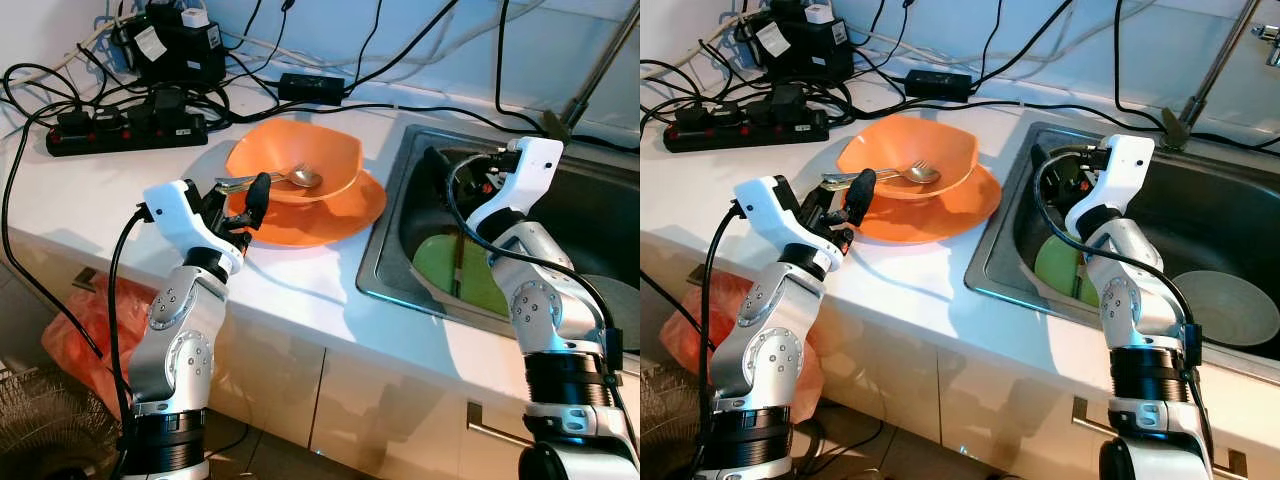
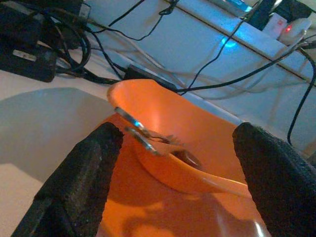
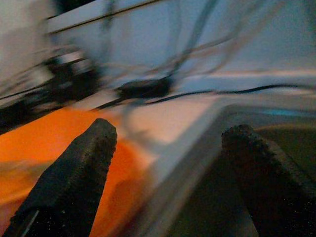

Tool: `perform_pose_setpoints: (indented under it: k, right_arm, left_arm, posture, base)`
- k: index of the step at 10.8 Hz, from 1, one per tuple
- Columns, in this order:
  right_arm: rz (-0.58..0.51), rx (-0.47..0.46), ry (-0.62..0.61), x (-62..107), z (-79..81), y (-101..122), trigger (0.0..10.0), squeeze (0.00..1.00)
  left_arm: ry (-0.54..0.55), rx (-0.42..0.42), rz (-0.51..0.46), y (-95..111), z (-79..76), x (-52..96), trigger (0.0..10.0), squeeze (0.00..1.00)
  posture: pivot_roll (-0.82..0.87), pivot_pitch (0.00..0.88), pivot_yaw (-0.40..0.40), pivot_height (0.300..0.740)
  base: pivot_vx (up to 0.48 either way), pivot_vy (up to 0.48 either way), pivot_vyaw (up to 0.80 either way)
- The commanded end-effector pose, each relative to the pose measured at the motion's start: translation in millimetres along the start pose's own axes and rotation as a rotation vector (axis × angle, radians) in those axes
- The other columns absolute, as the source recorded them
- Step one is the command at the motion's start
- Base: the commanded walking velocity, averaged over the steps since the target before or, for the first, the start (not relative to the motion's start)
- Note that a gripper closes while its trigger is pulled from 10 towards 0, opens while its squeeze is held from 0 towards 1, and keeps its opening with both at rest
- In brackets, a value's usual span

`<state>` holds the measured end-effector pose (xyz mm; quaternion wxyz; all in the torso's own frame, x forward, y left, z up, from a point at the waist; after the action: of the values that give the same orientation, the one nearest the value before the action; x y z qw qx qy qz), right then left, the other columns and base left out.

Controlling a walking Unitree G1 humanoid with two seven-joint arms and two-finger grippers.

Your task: Kitchen organization

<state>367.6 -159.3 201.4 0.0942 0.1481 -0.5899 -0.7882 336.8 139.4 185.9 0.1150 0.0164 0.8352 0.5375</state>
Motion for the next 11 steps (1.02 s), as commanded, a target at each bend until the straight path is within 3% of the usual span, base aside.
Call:
perform_pose_setpoints:
  k: [1,2,3,5,11]
  right_arm:
    - [0.057,-0.02,0.129,3.1,17.2,-7,10.0,0.0]
    - [0.086,0.003,0.186,6.8,23.9,-10,10.0,0.0]
    - [0.121,0.023,0.254,11.6,30.5,-14,10.0,0.0]
    - [0.154,0.027,0.314,17.3,36.5,-17,10.0,0.0]
    - [0.169,0.025,0.33,19.8,40.7,-19,10.0,0.0]
  left_arm:
    - [-0.006,0.005,0.004,2,-1.7,-4.3,4.6,0.0]
    - [-0.007,0.004,0.001,3,-2.2,-5.2,8.8,0.0]
    - [-0.005,0.009,-0.002,4,-1.9,-5.8,9.0,0.0]
    - [-0.006,0.036,-0.009,4,-1.6,-6.2,0.0,0.0]
    - [0.014,0.168,0.004,4,1.5,-8.6,0.0,0.0]
  posture:
    - [0.07,0.032,-0.04,0.74]
    - [0.07,0.033,-0.04,0.74]
    - [0.07,0.034,-0.04,0.74]
    - [0.07,0.034,-0.044,0.74]
    - [0.07,0.035,-0.042,0.74]
  base:
    - [0.0,0.0,0.0]
    - [0.0,0.0,0.0]
    - [0.0,0.0,0.0]
    - [0.0,0.0,0.0]
    - [0.0,0.0,0.0]
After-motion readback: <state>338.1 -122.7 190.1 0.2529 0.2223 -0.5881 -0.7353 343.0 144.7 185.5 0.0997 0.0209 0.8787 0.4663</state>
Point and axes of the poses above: a point about 5 cm out from each wrist's last joint towards the gripper, its own x axis pointing back from the gripper into the wrist, its own y axis along the axis of the wrist's last joint, z = x × y, the point moved 3 cm from there along -x, pointing out of the wrist towards the gripper, and after that the axes turned 1 degree about -x, right-handed, at the moved point
